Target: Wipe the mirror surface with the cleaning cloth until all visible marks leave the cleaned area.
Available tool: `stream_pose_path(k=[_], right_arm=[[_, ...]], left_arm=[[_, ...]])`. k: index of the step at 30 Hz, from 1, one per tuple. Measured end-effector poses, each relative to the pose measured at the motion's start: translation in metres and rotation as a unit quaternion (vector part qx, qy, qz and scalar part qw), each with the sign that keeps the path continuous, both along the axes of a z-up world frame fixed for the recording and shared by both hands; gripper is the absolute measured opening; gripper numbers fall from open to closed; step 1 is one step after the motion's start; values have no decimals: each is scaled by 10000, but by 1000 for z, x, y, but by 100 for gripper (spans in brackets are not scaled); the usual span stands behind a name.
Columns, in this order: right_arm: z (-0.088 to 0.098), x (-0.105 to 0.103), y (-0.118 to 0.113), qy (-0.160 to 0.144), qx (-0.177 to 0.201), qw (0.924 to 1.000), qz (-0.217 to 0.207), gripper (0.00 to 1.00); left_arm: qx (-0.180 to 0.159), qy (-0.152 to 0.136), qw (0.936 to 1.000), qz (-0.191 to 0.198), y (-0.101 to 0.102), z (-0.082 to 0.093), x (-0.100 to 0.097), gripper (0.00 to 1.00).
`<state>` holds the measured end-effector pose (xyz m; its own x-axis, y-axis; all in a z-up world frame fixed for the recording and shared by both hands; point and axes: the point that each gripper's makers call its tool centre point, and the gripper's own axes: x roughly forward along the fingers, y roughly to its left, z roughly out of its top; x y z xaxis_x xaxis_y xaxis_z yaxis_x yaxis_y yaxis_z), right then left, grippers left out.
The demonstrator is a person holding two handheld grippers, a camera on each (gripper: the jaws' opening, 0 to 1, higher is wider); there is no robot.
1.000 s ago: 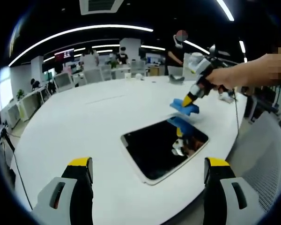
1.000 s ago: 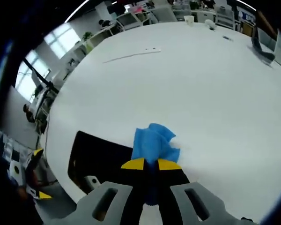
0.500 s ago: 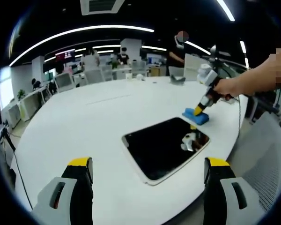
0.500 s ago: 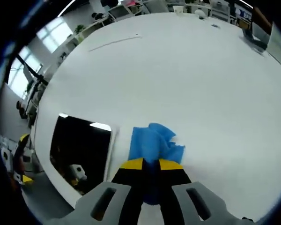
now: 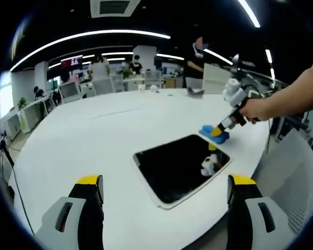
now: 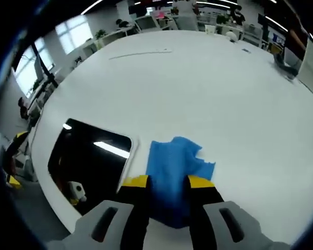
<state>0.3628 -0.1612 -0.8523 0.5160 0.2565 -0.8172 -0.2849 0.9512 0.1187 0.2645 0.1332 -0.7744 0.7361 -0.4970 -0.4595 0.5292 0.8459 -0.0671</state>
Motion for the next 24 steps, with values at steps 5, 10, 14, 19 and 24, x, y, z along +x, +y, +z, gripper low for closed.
stream_pose_path(k=[5, 10, 14, 19, 24], right_arm=[[40, -5, 7, -946, 247, 9937, 554, 60], [56, -30, 2, -1273, 202, 9872, 935, 85], [63, -52, -3, -1525, 404, 9836, 875, 94], [62, -86, -9, -1839, 359, 9778, 935, 96], [71, -104, -17, -2149, 460, 9730, 699, 100]], left_arm=[[-141, -26, 9997, 211, 6, 3, 2, 99], [-217, 16, 9997, 148, 1, 4, 0, 99], [-298, 13, 9994, 157, 0, 6, -3, 99], [-203, 2, 9997, 123, 1, 5, -5, 99], [-195, 17, 9998, 81, -1, 5, -8, 99]])
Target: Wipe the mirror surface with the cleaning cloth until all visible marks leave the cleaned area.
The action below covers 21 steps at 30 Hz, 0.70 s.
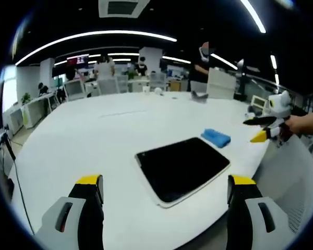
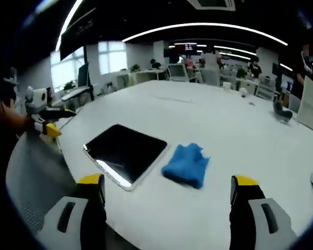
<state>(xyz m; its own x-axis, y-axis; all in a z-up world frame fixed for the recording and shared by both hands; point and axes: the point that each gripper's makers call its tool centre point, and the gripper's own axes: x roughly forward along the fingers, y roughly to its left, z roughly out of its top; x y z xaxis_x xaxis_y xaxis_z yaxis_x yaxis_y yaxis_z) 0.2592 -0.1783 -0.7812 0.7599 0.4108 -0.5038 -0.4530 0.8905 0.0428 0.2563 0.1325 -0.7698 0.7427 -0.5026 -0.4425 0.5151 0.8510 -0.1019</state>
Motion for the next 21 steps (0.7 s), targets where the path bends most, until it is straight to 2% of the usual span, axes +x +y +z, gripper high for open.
stream_pose_path(k=[5, 6, 8, 10, 12, 21], right_arm=[[-2, -13, 10, -96, -104, 9998, 163, 100], [-8, -18, 7, 22, -328, 9993, 187, 100], [-14, -24, 8, 142, -548, 9978, 335, 100], [-12, -27, 14, 124, -375, 9986, 361, 100], [-11, -33, 17, 74, -376, 9986, 372, 100], [-13, -41, 14, 261, -291, 9991, 190, 100]], left_arm=[[-37, 11, 10000, 13, -2, 0, -3, 99], [-4, 5, 10000, -43, -4, 0, -6, 99], [74, 23, 9999, -132, -6, -2, -10, 99], [74, 10, 9999, -152, -5, -1, -13, 99], [94, 11, 9999, -119, -1, -2, -17, 99], [133, -19, 9998, 116, 10, -2, -21, 99]])
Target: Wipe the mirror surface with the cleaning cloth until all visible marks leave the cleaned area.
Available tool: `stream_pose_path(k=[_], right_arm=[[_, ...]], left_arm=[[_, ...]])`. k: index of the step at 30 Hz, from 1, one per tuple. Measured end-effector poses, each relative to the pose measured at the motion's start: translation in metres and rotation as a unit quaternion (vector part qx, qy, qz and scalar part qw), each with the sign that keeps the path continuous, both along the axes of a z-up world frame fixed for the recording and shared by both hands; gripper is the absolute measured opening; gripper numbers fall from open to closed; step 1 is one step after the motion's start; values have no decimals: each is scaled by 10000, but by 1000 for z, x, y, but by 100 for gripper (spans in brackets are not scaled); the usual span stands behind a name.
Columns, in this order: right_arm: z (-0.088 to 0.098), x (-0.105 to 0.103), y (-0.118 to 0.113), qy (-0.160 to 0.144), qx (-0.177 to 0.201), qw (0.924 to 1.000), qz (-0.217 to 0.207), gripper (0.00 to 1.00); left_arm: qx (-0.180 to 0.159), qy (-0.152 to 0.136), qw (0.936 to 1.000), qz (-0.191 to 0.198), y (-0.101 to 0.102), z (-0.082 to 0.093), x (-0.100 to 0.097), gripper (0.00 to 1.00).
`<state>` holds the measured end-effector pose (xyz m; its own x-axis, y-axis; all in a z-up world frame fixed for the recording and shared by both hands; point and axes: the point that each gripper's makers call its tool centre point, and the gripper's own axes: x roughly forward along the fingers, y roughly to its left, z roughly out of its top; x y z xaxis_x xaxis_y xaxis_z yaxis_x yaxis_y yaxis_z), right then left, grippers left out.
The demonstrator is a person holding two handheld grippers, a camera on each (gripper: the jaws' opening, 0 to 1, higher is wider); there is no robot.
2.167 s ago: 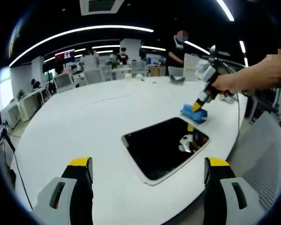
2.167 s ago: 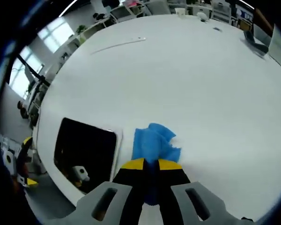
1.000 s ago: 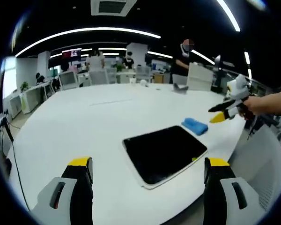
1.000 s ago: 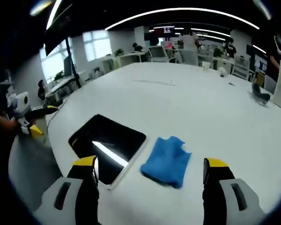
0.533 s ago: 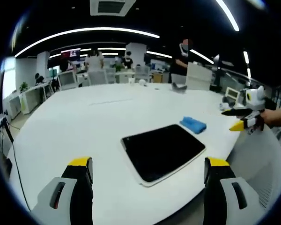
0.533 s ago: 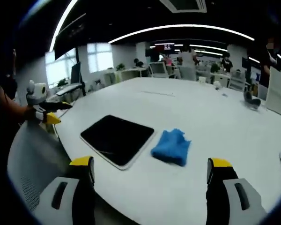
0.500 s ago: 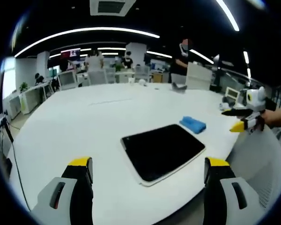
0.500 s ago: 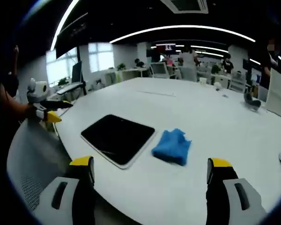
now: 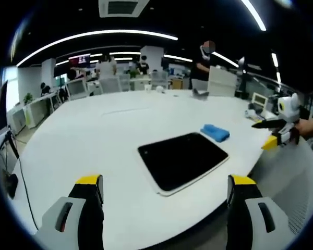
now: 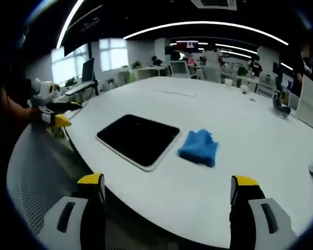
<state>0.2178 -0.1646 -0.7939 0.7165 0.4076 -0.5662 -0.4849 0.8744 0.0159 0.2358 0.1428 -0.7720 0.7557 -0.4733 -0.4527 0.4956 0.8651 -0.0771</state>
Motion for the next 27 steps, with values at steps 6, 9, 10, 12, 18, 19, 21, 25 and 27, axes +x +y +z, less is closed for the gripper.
stream_pose_path(k=[6, 9, 10, 12, 18, 19, 21, 25, 27], right_arm=[[3, 9, -5, -31, 85, 9999, -110, 100], [4, 9, -5, 15, 171, 9997, -147, 100], [4, 10, -5, -11, 161, 9998, -129, 100], [2, 7, -4, -12, 17, 10000, 7, 100], [1, 3, -8, 12, 123, 9999, -96, 100], [1, 3, -7, 8, 152, 9998, -139, 100], [-2, 1, -6, 44, 158, 9998, -145, 100], [-4, -2, -3, 85, 144, 9998, -107, 100], [-5, -2, -4, 108, 203, 9996, -159, 100]], left_arm=[[-117, 103, 9999, 48, 4, -1, 4, 99], [-102, 30, 9998, -173, -4, 2, 4, 99], [-42, 44, 9997, -233, -5, 1, 2, 99], [31, 54, 9996, -287, -5, -1, 1, 99], [15, -7, 10000, -87, 4, 2, 4, 99], [-19, -16, 10000, -54, 4, 3, 4, 99], [163, -182, 9997, 29, 10, 4, 7, 99], [243, -370, 9990, 44, 10, 7, 6, 99], [241, -347, 9991, 7, 9, 6, 5, 99]])
